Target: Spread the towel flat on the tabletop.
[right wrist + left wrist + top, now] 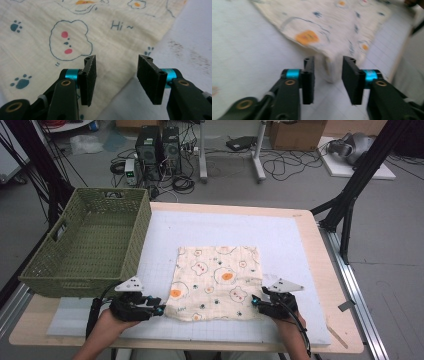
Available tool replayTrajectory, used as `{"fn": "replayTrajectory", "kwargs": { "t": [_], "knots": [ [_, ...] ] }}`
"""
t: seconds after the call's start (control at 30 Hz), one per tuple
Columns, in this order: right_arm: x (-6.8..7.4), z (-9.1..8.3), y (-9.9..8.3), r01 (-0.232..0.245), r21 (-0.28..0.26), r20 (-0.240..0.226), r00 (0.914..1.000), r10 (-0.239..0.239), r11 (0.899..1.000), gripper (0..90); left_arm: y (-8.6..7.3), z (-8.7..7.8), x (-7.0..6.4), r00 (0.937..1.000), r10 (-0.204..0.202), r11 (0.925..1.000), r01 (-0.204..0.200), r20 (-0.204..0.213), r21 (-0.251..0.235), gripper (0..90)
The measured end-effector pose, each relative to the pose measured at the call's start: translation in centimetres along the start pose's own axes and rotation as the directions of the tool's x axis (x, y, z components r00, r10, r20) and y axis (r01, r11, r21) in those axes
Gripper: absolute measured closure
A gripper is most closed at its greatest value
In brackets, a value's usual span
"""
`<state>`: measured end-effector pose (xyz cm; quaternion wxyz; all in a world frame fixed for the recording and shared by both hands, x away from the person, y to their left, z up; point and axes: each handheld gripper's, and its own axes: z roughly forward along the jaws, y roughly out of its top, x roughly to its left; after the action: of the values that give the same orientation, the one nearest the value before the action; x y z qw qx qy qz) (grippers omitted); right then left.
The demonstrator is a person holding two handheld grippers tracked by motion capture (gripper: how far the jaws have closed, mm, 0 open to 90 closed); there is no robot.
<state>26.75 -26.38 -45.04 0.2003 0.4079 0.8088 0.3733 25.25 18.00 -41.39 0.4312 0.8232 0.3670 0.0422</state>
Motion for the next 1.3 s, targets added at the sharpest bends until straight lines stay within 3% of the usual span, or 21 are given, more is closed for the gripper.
{"fn": "replayTrajectory", "kwargs": {
  "t": [0.07, 0.17, 0.2, 0.23, 0.3, 0.37, 0.43, 0.47, 0.5, 0.53, 0.57, 0.63, 0.67, 0.7, 0.8, 0.9, 0.97, 1.03, 1.1, 1.2, 1.3],
  "knots": [
    [0.1, 0.1, 0.2, -0.001, 0.000, 0.001, 1.0000, 0.001, 1.000, 50.3, 0.3, 0.1, 0.4, 0.9988, -0.031, 0.9986, 0.029, -0.037, -0.044, 53.8],
    [0.0, 0.2, 0.2, -0.004, 0.003, -0.026, 0.9997, 0.004, 1.000, 63.9, 0.8, 0.9, 0.9, 0.9941, -0.055, 0.9938, 0.045, -0.094, -0.101, 47.5],
    [0.1, 0.1, 0.3, 0.009, 0.007, -0.043, 0.9990, -0.008, 1.000, 76.8, 1.1, 1.4, 1.1, 0.9925, -0.069, 0.9921, 0.057, -0.101, -0.112, 46.2],
    [0.1, 0.1, 0.3, 0.009, 0.007, -0.043, 0.9990, -0.008, 1.000, 76.8, 1.3, 2.0, 1.3, 0.9921, -0.074, 0.9911, 0.062, -0.101, -0.118, 46.2],
    [0.6, 0.0, 0.4, 0.073, 0.020, 0.038, 0.9966, -0.073, 0.997, 85.5, 2.0, 3.4, 1.7, 0.9905, -0.076, 0.9916, 0.063, -0.115, -0.113, 46.3],
    [0.6, -0.2, 0.5, 0.083, 0.020, 0.110, 0.9903, -0.084, 0.996, 85.9, 2.7, 5.0, 2.2, 0.9879, -0.088, 0.9918, 0.075, -0.127, -0.104, 46.3],
    [0.1, -0.3, 0.5, 0.041, 0.019, 0.107, 0.9933, -0.043, 0.999, 85.2, 3.2, 6.5, 2.6, 0.9841, -0.098, 0.9927, 0.087, -0.148, -0.084, 46.0],
    [-0.1, -0.4, 0.3, 0.035, 0.022, 0.077, 0.9964, -0.036, 0.999, 76.7, 3.4, 7.2, 2.6, 0.9839, -0.090, 0.9945, 0.081, -0.154, -0.066, 45.1],
    [-0.1, -0.4, 0.3, 0.035, 0.022, 0.077, 0.9964, -0.036, 0.999, 76.7, 3.6, 7.8, 2.5, 0.9856, -0.066, 0.9974, 0.060, -0.156, -0.039, 45.1],
    [-0.2, -0.7, 0.2, 0.021, -0.005, 0.085, 0.9961, -0.021, 1.000, 64.6, 3.6, 8.3, 2.2, 0.9858, -0.039, 0.9991, 0.037, -0.163, -0.020, 44.0],
    [-0.2, -0.7, 0.2, 0.021, -0.005, 0.085, 0.9961, -0.021, 1.000, 64.6, 3.7, 8.6, 1.9, 0.9829, 0.000, 0.9999, -0.002, -0.184, -0.014, 44.0],
    [-0.7, -0.8, 0.2, -0.039, -0.046, 0.076, 0.9962, 0.042, 0.998, 56.5, 3.7, 8.9, 1.4, 0.9714, 0.051, 0.9986, -0.053, -0.232, -0.005, 51.9],
    [-1.0, -0.6, 0.1, -0.081, -0.044, 0.056, 0.9950, 0.083, 0.996, 52.9, 3.7, 8.8, 1.4, 0.9657, 0.081, 0.9965, -0.084, -0.246, -0.001, 75.9],
    [-1.0, -0.6, 0.1, -0.081, -0.044, 0.056, 0.9950, 0.083, 0.996, 52.9, 3.7, 8.8, 1.4, 0.9723, 0.076, 0.9968, -0.080, -0.221, -0.008, 75.9],
    [-0.7, 0.2, 0.2, -0.070, -0.009, 0.042, 0.9967, 0.070, 0.998, 60.4, 4.0, 9.1, 1.6, 0.9689, 0.075, 0.9968, -0.079, -0.236, -0.008, 86.5],
    [-0.7, 0.5, 0.6, -0.084, -0.002, 0.035, 0.9959, 0.084, 0.996, 67.9, 4.9, 9.4, 2.4, 0.9475, 0.051, 0.9976, -0.064, -0.316, -0.029, 86.6],
    [-0.3, 1.0, 1.2, -0.028, 0.017, 0.080, 0.9965, 0.026, 0.999, 77.1, 5.4, 9.6, 3.0, 0.9332, 0.036, 0.9960, -0.063, -0.357, -0.064, 86.5],
    [-0.1, 1.3, 1.4, -0.004, 0.022, 0.125, 0.9922, 0.001, 1.000, 74.4, 5.7, 10.1, 3.4, 0.9278, 0.016, 0.9973, -0.042, -0.373, -0.061, 84.2],
    [-0.1, 1.4, 1.5, -0.017, 0.016, 0.139, 0.9902, 0.014, 1.000, 70.1, 5.7, 10.1, 3.5, 0.9308, 0.005, 0.9978, -0.029, -0.365, -0.060, 81.0],
    [-0.5, 1.0, 1.3, -0.051, 0.003, 0.135, 0.9897, 0.050, 0.999, 60.0, 5.5, 9.6, 3.3, 0.9448, 0.000, 0.9978, -0.022, -0.328, -0.063, 58.2],
    [-0.9, 0.2, 1.1, -0.055, -0.028, 0.118, 0.9913, 0.058, 0.998, 54.8, 5.3, 8.5, 2.9, 0.9506, 0.003, 0.9954, -0.032, -0.310, -0.090, 48.5]
  ]
}}
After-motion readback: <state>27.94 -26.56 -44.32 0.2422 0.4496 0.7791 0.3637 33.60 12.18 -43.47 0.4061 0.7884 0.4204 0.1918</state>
